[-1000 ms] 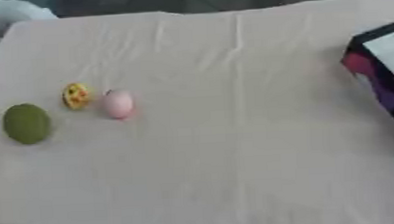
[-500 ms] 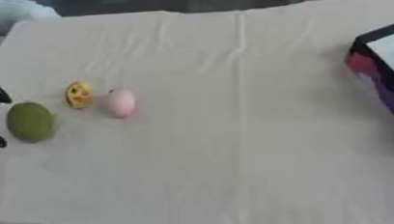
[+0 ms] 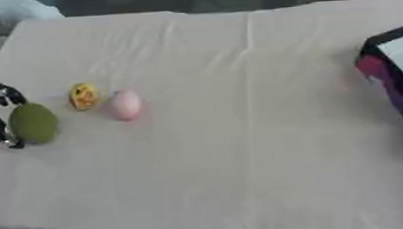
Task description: Pick up the objects with one hand, pass them to the other hand, and then place them into the box on the other side of the table.
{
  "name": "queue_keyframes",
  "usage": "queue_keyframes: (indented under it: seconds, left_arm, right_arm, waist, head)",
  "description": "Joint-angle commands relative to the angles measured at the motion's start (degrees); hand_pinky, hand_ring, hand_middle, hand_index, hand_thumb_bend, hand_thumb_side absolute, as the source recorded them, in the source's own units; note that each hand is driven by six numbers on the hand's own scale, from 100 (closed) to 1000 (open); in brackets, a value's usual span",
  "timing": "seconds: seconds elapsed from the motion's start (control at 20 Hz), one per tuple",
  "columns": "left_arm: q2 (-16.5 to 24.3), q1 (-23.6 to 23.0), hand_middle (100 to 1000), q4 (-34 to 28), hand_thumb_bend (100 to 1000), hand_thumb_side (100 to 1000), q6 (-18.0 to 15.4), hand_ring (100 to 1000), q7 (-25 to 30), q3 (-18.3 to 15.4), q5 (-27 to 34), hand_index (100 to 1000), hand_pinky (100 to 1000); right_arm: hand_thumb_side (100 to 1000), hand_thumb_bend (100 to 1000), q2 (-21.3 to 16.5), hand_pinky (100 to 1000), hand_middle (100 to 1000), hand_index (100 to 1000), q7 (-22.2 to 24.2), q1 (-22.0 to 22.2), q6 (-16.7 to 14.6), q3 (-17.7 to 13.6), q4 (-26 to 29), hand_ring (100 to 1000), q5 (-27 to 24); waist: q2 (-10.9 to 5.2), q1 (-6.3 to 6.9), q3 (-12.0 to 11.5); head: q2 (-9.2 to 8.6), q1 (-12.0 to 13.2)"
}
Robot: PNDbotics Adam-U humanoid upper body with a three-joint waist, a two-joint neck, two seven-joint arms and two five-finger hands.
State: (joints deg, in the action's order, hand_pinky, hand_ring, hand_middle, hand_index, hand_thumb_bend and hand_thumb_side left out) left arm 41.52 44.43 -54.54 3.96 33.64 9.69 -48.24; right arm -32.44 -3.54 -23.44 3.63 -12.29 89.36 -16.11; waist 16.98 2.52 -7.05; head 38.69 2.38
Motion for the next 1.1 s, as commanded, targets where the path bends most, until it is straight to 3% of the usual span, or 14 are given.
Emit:
queue_keyframes:
  seconds: [0.05, 0.2, 0.35, 0.6, 0.8, 1.1]
  left_arm:
    - [0.69, 1.28, 752, -0.41, 341, 100, 0.02, 814, -2.08, -0.66, 2.33, 726, 834]
    - [1.22, 0.86, 640, -2.53, 184, 100, 0.63, 729, -2.83, -0.76, 5.22, 607, 777]
    - [2.76, -0.08, 569, -7.59, 162, 100, 1.67, 653, -2.63, -1.12, 8.66, 531, 722]
    - [4.97, -1.65, 542, -18.64, 157, 100, 4.91, 626, -4.17, -3.21, 15.79, 515, 694]
    - [5.11, -2.58, 519, -26.49, 112, 100, 7.93, 597, -10.43, -4.38, 22.37, 520, 678]
    - [-0.21, -3.9, 510, -34.76, 100, 100, 9.85, 587, -21.0, -3.07, 28.69, 528, 652]
  right_arm:
    - [732, 100, -1.04, 934, 947, 950, 0.35, -0.66, -0.02, -0.1, 0.41, 913, 0.42]
    - [732, 100, -1.12, 934, 947, 950, 0.44, -0.62, -0.03, -0.05, 0.31, 913, 0.5]
    - [728, 100, -1.29, 933, 947, 949, 0.45, -0.72, -0.11, -0.07, 0.33, 913, 0.44]
    - [705, 100, -2.3, 933, 947, 950, 0.55, -2.06, -0.53, 0.2, 0.65, 914, -0.01]
    - [670, 100, -4.07, 932, 947, 950, 1.24, -5.51, -1.18, 1.65, 1.42, 916, -0.64]
    - [601, 100, -6.23, 928, 946, 949, 5.53, -14.11, -0.31, 7.27, 3.18, 919, -0.05]
  waist:
    - [-1.36, -0.07, 0.01]
    - [-1.37, -0.03, -0.02]
    - [-1.37, -0.02, -0.07]
    - [-1.51, -0.22, -0.31]
    - [-1.82, -0.4, -0.43]
    - [-2.26, -0.75, -0.26]
  head:
    - [0.31, 0.15]
    - [0.43, 0.21]
    - [0.44, 0.14]
    - [0.64, 0.05]
    - [0.83, -0.52]
    - [0.58, -1.92]
